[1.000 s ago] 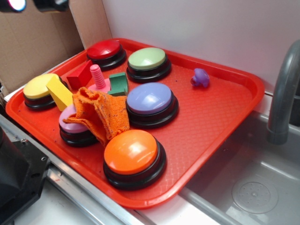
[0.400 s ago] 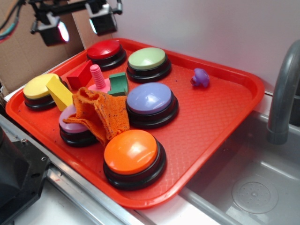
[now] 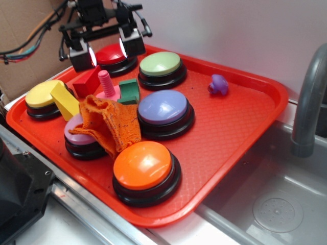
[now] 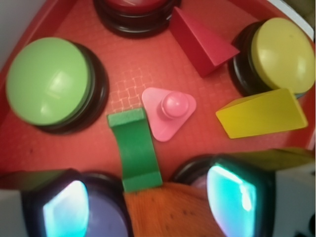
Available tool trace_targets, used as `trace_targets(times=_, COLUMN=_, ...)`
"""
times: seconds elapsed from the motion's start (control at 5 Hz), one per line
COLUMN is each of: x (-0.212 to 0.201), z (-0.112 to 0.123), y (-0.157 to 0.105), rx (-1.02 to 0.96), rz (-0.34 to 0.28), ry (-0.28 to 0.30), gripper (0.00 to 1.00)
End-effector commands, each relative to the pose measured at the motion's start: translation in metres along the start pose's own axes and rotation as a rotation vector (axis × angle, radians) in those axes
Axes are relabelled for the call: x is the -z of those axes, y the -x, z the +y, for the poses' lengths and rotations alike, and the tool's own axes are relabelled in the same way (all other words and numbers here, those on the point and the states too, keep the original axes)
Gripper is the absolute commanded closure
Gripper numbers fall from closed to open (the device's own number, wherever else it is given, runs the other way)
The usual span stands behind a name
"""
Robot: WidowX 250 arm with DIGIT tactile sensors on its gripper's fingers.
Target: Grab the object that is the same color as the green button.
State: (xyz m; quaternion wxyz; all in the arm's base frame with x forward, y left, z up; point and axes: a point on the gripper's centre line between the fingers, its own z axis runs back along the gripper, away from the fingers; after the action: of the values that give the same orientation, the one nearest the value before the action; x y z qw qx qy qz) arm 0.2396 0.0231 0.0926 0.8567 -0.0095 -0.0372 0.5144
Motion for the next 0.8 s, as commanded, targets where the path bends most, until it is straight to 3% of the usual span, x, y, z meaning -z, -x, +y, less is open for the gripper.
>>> trace_targets(times=0.0, x=0.02, z=0.001, y=-0.007, rx=-0.094, rz=0.002, ry=-0.011, gripper=0.0)
trace_targets(times=0.6, x=0.05, z=-0.01, y=-0.006, rx=-0.112, rz=0.033, ry=0.002, gripper=0.0)
